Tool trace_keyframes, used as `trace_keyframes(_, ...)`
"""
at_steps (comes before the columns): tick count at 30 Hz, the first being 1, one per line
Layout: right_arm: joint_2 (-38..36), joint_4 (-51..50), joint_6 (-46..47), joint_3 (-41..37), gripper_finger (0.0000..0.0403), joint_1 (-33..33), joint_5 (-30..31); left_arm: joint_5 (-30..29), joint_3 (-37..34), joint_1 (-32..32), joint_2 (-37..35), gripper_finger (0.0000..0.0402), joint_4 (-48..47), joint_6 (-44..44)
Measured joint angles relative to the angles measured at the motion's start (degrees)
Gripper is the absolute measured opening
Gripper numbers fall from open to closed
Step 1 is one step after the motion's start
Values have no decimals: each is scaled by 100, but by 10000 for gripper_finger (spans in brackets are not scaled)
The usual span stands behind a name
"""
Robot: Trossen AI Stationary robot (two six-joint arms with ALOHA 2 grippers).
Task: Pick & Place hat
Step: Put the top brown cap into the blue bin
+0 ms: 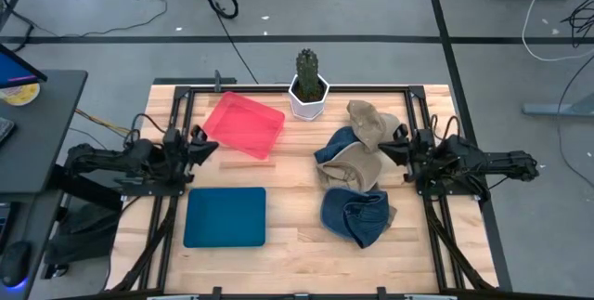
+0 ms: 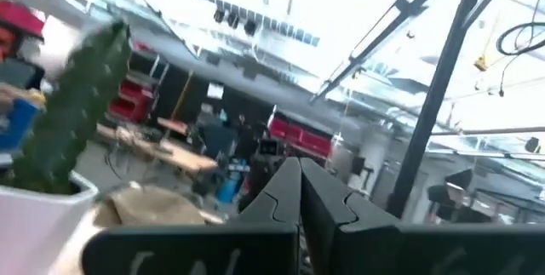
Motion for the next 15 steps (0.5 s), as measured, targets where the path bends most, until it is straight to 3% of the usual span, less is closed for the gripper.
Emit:
trace_keyframes(6, -1, 798, -499, 10, 31, 0, -97, -534, 179, 0, 27, 3, 271, 562)
trace_keyframes(15, 523, 261, -1318, 1219, 31, 0, 230, -579, 1570, 0, 1169, 3, 2, 2089)
